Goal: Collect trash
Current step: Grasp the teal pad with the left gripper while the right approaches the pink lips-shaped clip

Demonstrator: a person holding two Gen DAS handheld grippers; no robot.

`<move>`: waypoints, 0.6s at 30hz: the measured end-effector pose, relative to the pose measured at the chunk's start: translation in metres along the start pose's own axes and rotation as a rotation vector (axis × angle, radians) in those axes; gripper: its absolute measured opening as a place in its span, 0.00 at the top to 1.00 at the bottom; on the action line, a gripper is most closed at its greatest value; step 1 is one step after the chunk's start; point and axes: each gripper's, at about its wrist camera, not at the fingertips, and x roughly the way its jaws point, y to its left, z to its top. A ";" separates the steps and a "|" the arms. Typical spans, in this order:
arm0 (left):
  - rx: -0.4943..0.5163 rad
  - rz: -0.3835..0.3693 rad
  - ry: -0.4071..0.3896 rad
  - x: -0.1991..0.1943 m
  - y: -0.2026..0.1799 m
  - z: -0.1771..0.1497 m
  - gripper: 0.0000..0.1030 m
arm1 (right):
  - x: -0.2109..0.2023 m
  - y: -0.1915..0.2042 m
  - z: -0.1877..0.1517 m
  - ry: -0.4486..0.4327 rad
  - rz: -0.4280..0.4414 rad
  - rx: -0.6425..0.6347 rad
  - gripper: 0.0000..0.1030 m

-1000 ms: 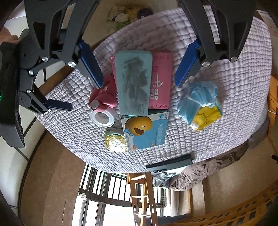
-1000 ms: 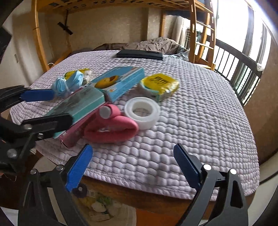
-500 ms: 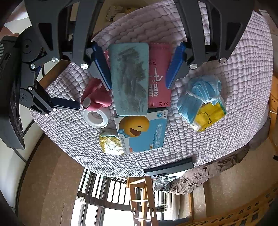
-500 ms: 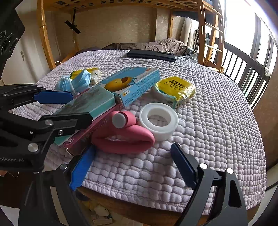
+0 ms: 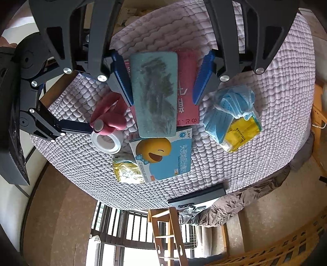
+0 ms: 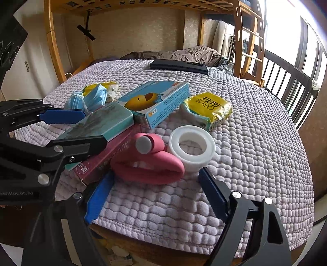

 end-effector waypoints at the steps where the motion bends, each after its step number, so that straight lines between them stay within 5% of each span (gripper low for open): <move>1: -0.001 -0.002 0.000 0.000 0.000 0.001 0.41 | 0.001 0.000 0.001 0.002 -0.001 0.003 0.19; 10: 0.006 -0.001 0.001 0.001 0.000 0.003 0.41 | 0.006 0.005 0.006 0.003 -0.015 0.010 0.17; 12: 0.005 -0.005 0.000 0.001 0.000 0.003 0.50 | 0.008 0.008 0.006 0.000 -0.018 0.005 0.18; 18: -0.010 -0.010 0.000 -0.003 0.003 0.001 0.58 | 0.006 0.009 0.006 -0.007 0.010 -0.002 0.34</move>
